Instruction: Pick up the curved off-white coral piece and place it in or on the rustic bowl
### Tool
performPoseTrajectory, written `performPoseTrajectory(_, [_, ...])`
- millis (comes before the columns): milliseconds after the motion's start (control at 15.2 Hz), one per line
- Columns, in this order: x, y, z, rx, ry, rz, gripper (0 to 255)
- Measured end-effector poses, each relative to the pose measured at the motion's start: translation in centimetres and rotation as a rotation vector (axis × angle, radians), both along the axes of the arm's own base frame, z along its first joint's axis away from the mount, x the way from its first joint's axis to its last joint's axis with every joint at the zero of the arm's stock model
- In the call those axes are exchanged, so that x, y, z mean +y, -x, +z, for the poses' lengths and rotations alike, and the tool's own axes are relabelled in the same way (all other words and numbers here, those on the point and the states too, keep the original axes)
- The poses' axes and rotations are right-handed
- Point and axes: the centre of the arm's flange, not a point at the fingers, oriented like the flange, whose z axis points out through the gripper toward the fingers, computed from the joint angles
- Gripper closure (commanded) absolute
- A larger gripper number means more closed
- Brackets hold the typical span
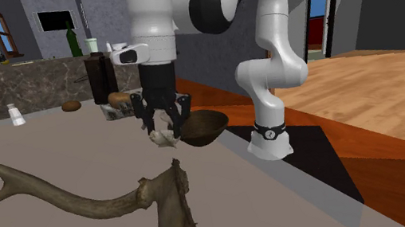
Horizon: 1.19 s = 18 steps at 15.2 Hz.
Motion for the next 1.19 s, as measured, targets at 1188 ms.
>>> performPoseTrajectory(1188, [1.2, 3.9, 7.8, 0.0, -0.001, 0.0, 255])
